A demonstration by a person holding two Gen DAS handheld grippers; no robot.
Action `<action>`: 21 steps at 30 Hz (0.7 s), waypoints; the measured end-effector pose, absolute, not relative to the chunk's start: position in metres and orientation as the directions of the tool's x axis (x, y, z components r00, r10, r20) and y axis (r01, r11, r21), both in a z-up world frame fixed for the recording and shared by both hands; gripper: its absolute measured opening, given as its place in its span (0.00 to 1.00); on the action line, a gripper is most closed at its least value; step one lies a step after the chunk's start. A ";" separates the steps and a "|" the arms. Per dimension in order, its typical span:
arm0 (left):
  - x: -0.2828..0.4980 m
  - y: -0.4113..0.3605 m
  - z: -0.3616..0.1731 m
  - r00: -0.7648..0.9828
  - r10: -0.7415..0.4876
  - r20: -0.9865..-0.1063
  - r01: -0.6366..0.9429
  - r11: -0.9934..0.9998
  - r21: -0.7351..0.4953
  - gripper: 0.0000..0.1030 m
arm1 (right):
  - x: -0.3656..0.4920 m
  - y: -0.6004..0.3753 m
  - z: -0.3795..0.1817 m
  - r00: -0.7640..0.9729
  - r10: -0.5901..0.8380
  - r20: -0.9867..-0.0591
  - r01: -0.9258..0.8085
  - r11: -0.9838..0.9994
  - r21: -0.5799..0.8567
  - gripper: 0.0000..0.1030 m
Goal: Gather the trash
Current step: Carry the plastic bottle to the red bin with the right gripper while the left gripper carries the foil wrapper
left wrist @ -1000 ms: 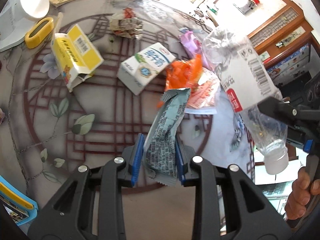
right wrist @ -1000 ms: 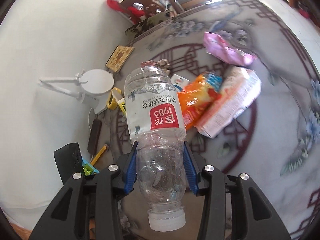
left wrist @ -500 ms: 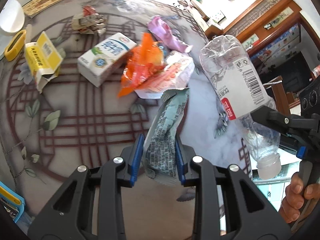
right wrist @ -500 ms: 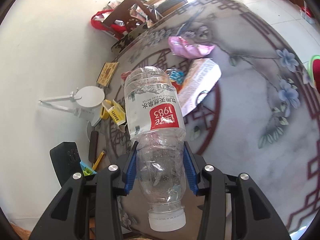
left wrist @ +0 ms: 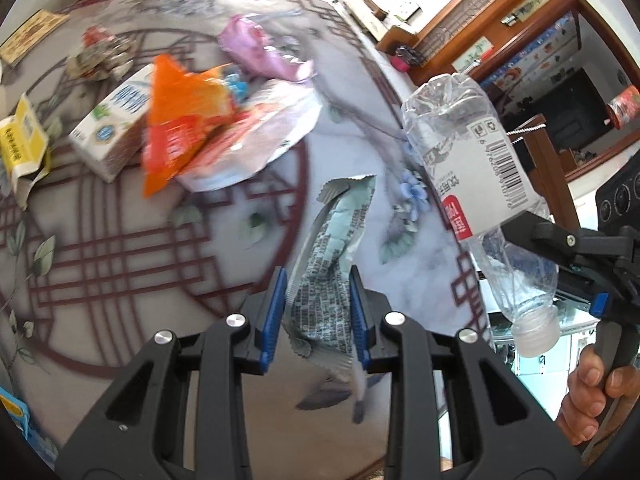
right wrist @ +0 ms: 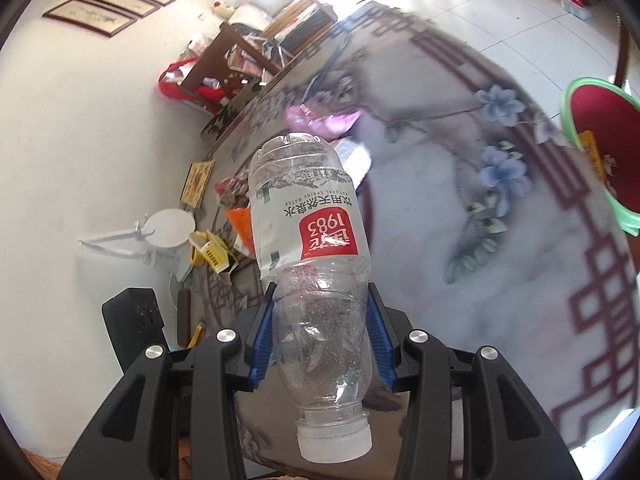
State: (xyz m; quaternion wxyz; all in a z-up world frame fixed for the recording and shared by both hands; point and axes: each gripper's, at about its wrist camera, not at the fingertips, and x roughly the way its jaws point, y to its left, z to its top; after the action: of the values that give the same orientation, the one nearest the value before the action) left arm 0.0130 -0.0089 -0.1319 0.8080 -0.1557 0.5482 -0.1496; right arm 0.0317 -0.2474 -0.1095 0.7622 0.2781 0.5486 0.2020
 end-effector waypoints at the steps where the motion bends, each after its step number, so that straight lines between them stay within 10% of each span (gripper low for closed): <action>1: 0.014 -0.014 -0.131 0.357 -0.416 -0.836 0.076 0.905 -0.418 0.28 | 0.032 -0.252 -0.109 0.320 0.612 -0.723 0.000 0.763 0.646 0.40; 21: 0.037 -0.088 -0.125 0.354 -0.389 -0.851 0.090 0.919 -0.383 0.28 | 0.048 -0.334 -0.115 0.328 0.634 -0.700 0.039 0.732 0.681 0.40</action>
State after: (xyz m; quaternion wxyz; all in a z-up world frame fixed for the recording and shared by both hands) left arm 0.0366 -0.0876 -0.1246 0.8114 -0.1361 0.5489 -0.1475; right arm 0.0483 -0.3340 -0.1155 0.7541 0.3086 0.5451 0.1973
